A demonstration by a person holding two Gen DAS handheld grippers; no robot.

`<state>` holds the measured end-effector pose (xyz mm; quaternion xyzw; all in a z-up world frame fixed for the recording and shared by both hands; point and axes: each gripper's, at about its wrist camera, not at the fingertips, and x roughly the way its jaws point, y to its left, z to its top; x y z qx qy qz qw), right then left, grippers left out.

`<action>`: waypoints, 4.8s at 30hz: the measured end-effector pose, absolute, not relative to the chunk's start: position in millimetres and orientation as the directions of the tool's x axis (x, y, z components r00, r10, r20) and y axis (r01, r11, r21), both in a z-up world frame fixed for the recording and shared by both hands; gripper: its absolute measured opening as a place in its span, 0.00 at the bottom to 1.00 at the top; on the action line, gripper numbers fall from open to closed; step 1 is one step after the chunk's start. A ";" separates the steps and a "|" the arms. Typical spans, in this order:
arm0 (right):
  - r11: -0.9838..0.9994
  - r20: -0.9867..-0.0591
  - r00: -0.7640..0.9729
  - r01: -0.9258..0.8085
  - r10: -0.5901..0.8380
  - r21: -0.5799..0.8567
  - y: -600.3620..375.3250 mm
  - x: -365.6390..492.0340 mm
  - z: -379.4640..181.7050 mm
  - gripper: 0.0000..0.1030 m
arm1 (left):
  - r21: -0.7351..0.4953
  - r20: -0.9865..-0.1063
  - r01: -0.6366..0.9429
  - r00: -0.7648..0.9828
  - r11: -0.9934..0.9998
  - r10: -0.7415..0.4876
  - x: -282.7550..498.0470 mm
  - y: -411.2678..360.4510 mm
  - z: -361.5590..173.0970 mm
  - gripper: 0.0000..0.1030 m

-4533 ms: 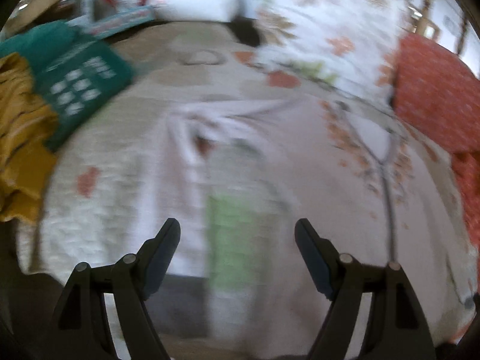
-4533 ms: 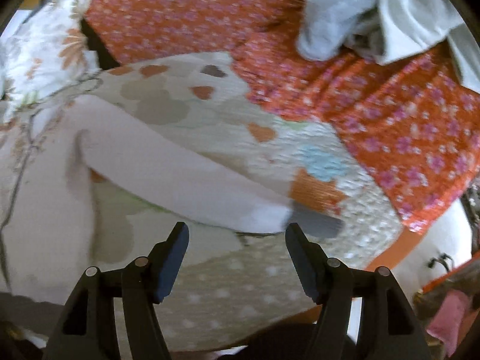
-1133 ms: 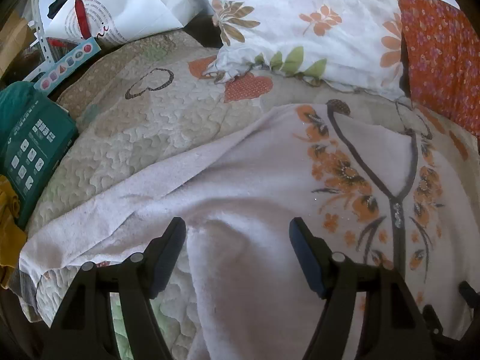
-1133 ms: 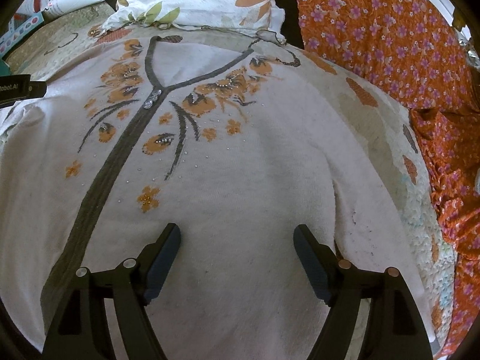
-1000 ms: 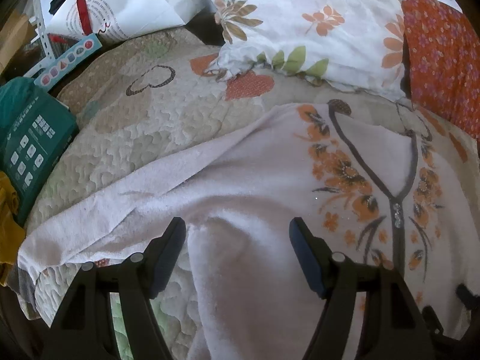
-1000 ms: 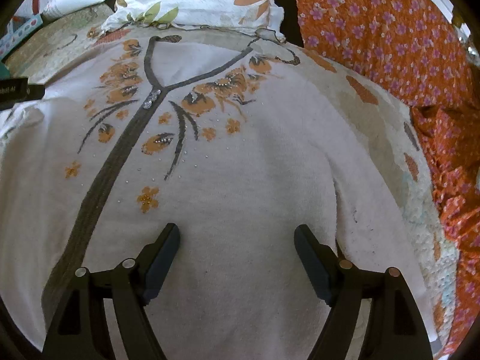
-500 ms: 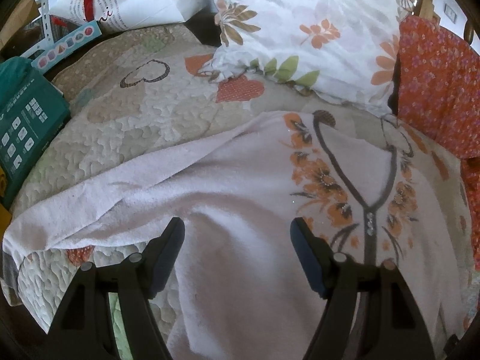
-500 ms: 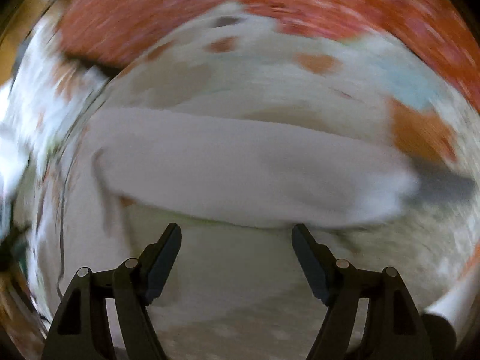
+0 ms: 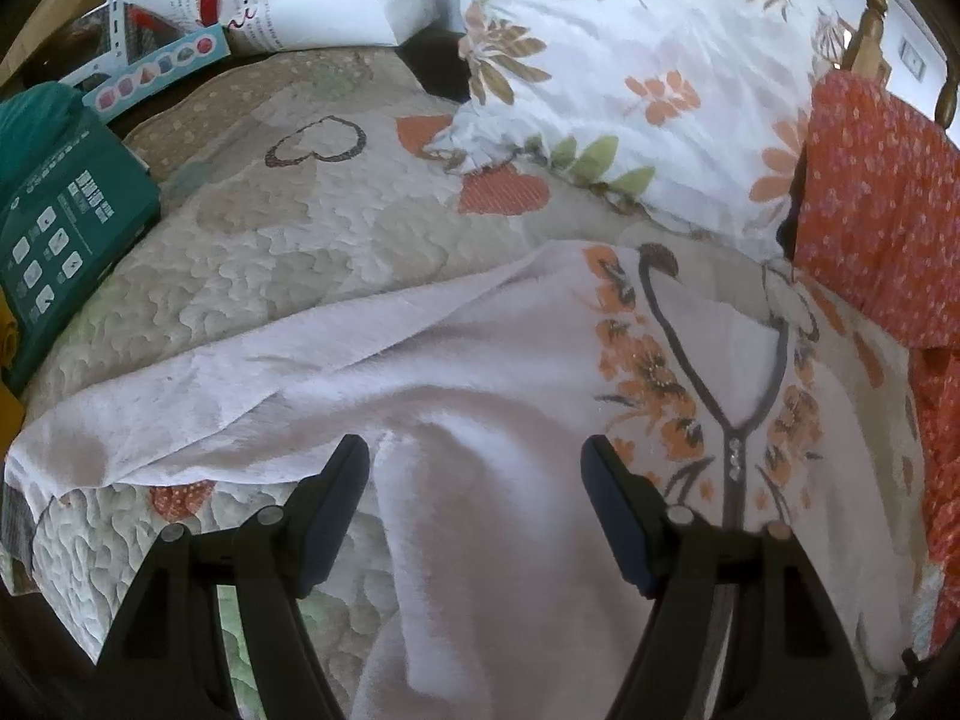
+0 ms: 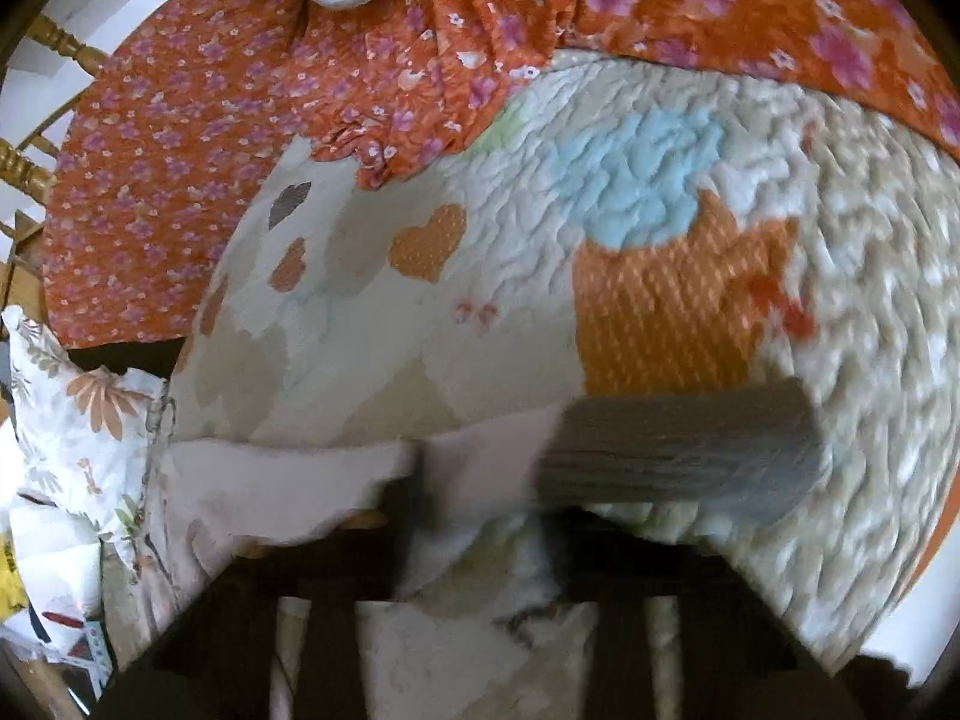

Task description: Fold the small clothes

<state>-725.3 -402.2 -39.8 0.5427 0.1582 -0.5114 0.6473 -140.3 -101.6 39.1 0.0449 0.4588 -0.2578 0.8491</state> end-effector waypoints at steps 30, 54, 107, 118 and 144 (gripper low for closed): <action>0.775 -0.779 0.621 0.535 -0.090 0.337 -245.2 -173.7 10.9 0.10 | -0.250 -0.756 0.188 0.575 0.950 -0.313 -62.8 62.6 67.9 0.70; 0.722 -0.783 0.618 0.569 -0.061 0.393 -289.3 -220.9 13.2 0.40 | -0.303 -0.772 0.231 0.510 0.925 -0.380 -67.8 39.4 62.1 0.72; 0.448 -0.889 0.350 0.873 -0.297 0.194 -474.5 -375.6 -12.8 0.28 | -0.169 -0.910 0.541 0.235 0.824 -0.341 -116.3 -123.8 -10.6 0.75; 0.567 -0.814 0.491 0.783 -0.309 0.258 -404.5 -385.6 26.1 0.35 | -0.038 -0.913 0.341 0.371 0.939 -0.171 -76.7 -68.1 -8.2 0.75; 0.969 -0.819 0.544 0.043 0.181 0.243 -45.3 -94.3 -5.4 0.43 | -0.244 -0.740 -0.228 0.672 0.943 -0.029 -40.9 281.9 86.7 0.75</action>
